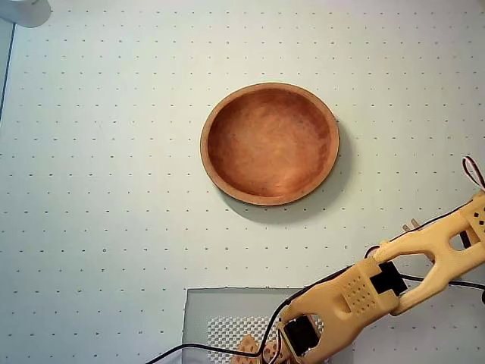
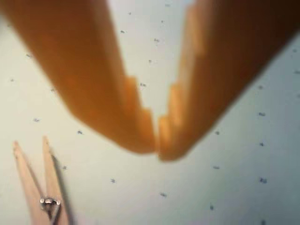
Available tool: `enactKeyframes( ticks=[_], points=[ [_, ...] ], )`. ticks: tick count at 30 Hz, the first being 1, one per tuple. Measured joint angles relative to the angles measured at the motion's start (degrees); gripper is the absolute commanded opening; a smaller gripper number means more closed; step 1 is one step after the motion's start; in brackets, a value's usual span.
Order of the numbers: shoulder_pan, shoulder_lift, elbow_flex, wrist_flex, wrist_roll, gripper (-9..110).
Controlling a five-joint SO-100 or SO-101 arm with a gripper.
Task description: Grasp a clothespin and put it in the bowl.
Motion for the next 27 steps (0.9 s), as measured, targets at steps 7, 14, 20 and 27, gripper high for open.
enactKeyframes(
  ticks=[7,14,20,27],
  points=[
    [-2.9,-1.32,-0.7,0.0,0.0,-1],
    [-6.94,-1.32,-0.7,0.0,0.0,12],
    [-8.0,-1.93,-0.7,0.0,0.0,19],
    [-10.02,-2.29,-0.62,0.0,0.0,19]
  ],
)
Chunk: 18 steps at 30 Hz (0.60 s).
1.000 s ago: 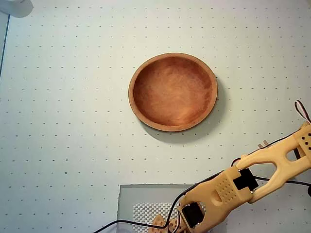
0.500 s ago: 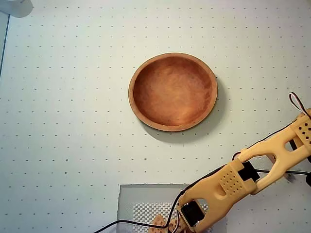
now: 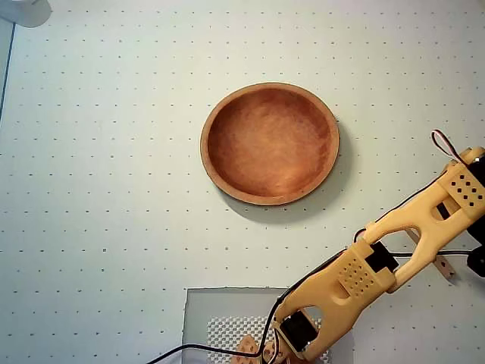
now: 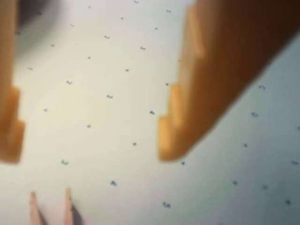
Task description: Grasp a clothespin and put it in the bowl.
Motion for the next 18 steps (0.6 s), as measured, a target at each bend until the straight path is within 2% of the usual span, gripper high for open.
enactKeyframes(
  ticks=[18],
  points=[
    [-1.58,0.0,13.36,0.0,0.0,19]
  ],
)
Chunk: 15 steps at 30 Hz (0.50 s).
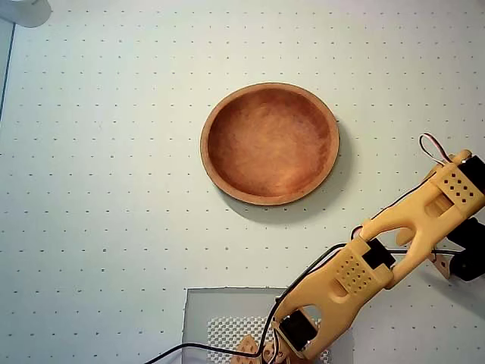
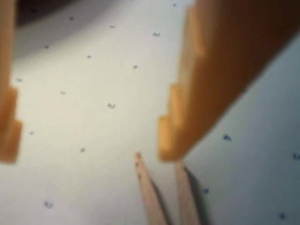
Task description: Grasp a clothespin and put it in the bowl.
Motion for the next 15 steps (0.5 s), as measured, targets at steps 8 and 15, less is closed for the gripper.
enactKeyframes(
  ticks=[8,15],
  points=[
    [0.62,0.0,0.18,0.0,0.0,19],
    [3.16,0.0,0.18,-0.7,0.0,19]
  ],
)
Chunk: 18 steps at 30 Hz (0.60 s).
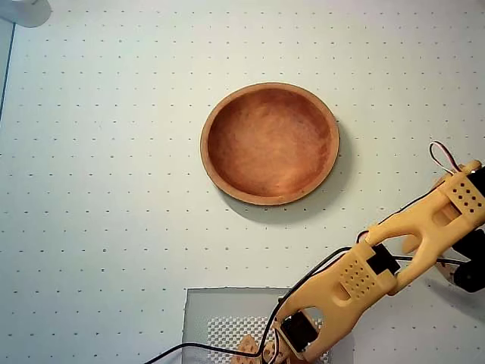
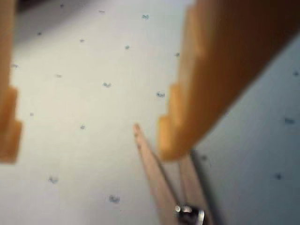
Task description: Grasp a clothespin and put it in the bowl.
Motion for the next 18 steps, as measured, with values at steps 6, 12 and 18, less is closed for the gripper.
enactKeyframes(
  ticks=[6,12,18],
  points=[
    [1.23,0.0,0.0,-4.31,0.0,19],
    [2.29,0.0,0.0,-5.01,0.0,19],
    [2.72,0.0,0.0,-5.01,0.0,19]
  ],
)
